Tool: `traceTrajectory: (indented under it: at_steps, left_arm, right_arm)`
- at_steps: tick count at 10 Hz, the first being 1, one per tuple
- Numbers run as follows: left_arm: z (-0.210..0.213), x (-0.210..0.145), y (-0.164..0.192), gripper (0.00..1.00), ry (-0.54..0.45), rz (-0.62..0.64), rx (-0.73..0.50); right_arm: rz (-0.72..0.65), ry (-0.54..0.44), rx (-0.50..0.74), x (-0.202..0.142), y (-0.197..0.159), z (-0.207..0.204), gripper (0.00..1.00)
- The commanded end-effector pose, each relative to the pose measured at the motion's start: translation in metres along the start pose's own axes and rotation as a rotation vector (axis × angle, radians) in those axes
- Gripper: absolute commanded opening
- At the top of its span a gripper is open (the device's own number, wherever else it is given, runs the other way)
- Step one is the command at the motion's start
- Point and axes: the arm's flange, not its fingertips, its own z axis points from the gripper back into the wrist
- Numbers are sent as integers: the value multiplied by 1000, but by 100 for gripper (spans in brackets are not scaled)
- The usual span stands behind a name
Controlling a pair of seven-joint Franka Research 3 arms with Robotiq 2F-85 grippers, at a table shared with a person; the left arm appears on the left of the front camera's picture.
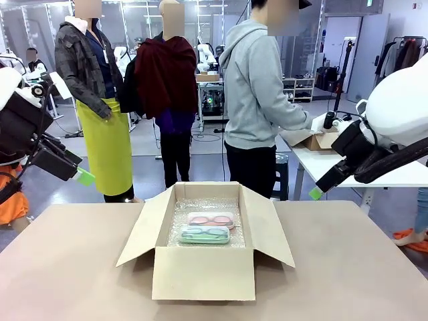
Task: Pack the glasses set securely to prepare it for shipping.
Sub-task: Position the Package Box on the left side of the table.
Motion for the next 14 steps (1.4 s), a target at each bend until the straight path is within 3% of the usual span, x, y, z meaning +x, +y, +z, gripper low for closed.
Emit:
traceTrajectory:
  at_steps: [1,2,5,6,11,12,14]
  left_arm:
    - [1,-1,0,100,-8,-3,-4]
    - [0,0,0,100,0,0,0]
    - [-20,1,86,100,-4,343,-210]
    - [-34,-9,104,100,38,382,-255]
    - [-133,-92,194,100,43,802,-407]
    - [-155,-112,198,100,46,876,-448]
    - [-191,-145,201,100,29,911,-471]
  right_arm:
    - [-14,14,-2,3,2,1,100]
    - [-14,14,-2,3,2,1,100]
    - [-14,14,-2,3,2,1,100]
    - [-14,14,-2,3,2,1,100]
    - [-14,14,-2,3,2,1,100]
    - [-14,14,-2,3,2,1,100]
    - [-14,14,-2,3,2,1,100]
